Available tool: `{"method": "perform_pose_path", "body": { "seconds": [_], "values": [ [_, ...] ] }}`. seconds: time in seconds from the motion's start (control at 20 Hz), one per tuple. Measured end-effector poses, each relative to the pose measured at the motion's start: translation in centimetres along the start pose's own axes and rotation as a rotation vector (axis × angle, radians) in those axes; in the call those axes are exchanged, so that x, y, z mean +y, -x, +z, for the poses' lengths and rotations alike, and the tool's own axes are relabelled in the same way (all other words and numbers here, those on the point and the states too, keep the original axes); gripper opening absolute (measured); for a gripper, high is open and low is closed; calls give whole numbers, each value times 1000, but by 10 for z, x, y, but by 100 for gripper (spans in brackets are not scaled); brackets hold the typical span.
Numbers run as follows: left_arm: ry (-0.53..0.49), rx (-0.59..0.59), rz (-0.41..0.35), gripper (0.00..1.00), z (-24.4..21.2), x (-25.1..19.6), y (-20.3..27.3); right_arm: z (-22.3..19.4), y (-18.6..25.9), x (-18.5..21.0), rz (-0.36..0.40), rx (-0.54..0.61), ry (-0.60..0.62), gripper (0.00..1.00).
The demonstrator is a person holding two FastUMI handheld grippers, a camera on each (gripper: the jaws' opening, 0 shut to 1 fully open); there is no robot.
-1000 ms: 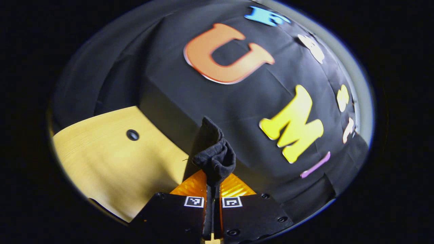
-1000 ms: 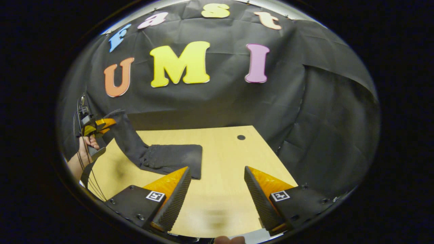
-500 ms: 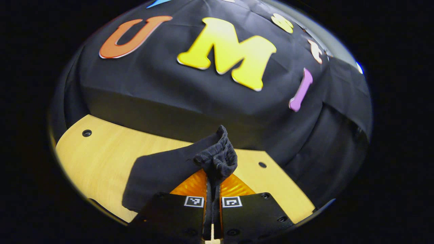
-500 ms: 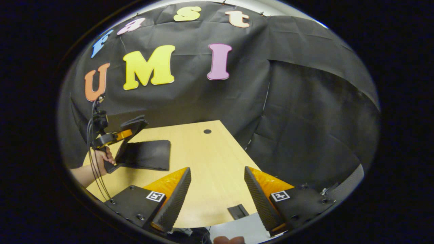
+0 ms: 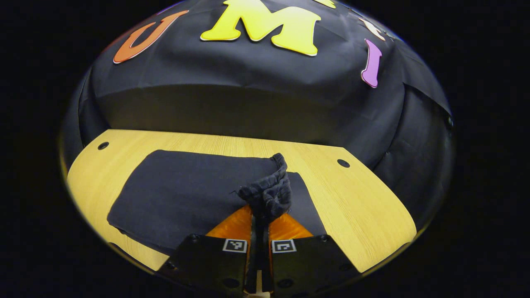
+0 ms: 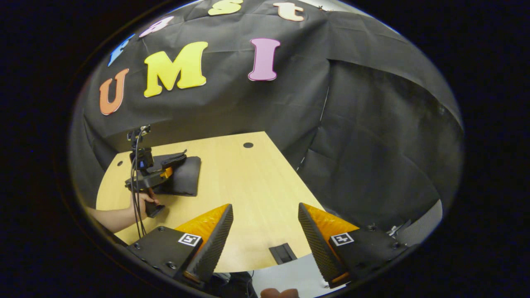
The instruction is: Grasp the waist and the cuffs of the jeans and fold them to make the two legs overlap; first hold the waist and fold one-third of the jeans toward the cuffs, then hold the cuffs and fold the remaining one-third in the same direction to finish folding.
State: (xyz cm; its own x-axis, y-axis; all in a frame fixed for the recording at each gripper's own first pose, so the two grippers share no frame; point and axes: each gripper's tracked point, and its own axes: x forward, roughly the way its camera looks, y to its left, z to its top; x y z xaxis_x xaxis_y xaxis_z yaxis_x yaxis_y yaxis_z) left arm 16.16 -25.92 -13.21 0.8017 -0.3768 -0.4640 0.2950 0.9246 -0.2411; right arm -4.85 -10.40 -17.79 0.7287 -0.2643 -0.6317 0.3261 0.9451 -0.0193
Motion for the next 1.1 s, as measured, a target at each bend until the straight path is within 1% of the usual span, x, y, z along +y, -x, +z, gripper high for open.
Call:
{"method": "perform_pose_path", "body": {
  "seconds": [0.05,0.1,0.15,0.2,0.3,0.4,0.45,0.6,0.7,0.75,0.9,1.0,1.05,1.1],
  "values": [
    [7,10,-8,11,-4,-4,-1,-1,-1,1,9,2,-2,97],
    [6,13,-16,21,-3,-7,1,0,-2,3,17,1,1,96],
    [2,14,-31,18,-3,-12,0,1,-4,6,28,0,5,96],
    [-1,16,-48,45,0,-18,8,3,-5,11,40,-3,11,96],
    [-30,-1,-35,100,9,-20,16,10,-10,20,56,-21,39,97],
    [-25,-30,-45,100,27,-23,33,23,-11,28,72,-73,97,96],
    [-24,-52,-40,100,41,-20,46,33,-13,34,93,-102,113,97],
    [-49,-164,-8,100,104,0,99,66,-12,67,172,-213,140,96],
    [-60,-261,27,100,157,23,149,94,-9,96,229,-296,151,97],
    [-67,-306,43,100,181,33,176,108,-5,113,255,-336,152,96],
    [-75,-417,108,98,238,59,251,148,10,162,329,-437,122,97],
    [-74,-479,135,98,260,70,300,168,24,187,360,-505,110,96],
    [-93,-508,146,98,266,75,327,174,31,198,372,-537,103,96],
    [-119,-536,174,98,274,81,350,180,39,207,381,-572,99,96]
  ]
}}
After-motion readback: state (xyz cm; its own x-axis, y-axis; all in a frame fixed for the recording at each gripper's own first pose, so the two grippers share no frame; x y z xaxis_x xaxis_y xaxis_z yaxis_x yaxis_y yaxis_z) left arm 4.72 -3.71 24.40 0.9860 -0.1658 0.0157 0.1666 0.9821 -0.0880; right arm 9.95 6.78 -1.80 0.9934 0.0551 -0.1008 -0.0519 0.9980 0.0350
